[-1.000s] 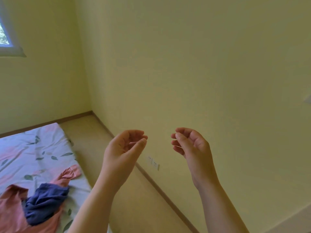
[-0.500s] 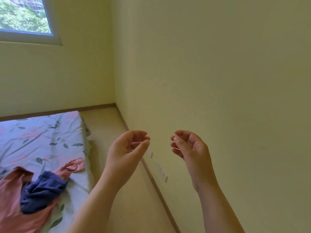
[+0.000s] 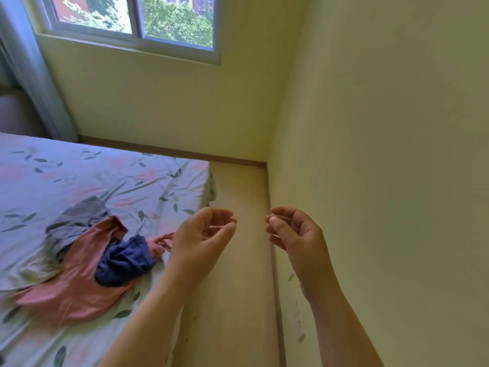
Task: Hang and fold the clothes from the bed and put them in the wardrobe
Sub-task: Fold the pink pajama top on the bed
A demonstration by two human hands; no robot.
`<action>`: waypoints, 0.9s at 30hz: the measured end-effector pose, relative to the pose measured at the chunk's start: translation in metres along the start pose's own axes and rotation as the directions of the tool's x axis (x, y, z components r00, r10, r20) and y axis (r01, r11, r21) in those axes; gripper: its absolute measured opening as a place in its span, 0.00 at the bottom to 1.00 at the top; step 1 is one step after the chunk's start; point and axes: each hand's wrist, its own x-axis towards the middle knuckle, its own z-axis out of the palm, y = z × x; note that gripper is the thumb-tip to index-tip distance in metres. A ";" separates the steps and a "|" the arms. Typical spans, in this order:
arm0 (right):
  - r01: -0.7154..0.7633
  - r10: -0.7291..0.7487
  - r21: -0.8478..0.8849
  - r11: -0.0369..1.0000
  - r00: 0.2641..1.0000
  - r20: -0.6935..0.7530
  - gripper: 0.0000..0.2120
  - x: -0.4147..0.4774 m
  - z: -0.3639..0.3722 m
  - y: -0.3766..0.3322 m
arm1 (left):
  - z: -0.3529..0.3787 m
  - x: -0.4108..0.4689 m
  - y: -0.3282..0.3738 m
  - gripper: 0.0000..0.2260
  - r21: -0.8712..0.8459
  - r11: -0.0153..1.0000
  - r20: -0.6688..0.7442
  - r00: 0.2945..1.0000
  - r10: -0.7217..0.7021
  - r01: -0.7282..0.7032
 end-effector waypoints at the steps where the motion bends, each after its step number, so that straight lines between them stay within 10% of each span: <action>1: -0.010 0.011 -0.003 1.000 0.999 0.040 0.07 0.014 0.008 0.004 | -0.004 0.011 -0.006 0.07 0.014 1.000 -0.032 0.999 -0.016 0.016; 16: -0.062 0.051 0.017 0.998 0.922 0.383 0.06 0.236 0.142 0.028 | -0.069 0.191 -0.058 0.07 -0.007 0.990 -0.338 0.932 -0.133 0.139; 27: -0.077 0.055 0.001 0.997 0.719 0.693 0.06 0.407 0.237 0.039 | -0.094 0.308 -0.092 0.06 -0.004 0.975 -0.619 0.765 -0.177 0.222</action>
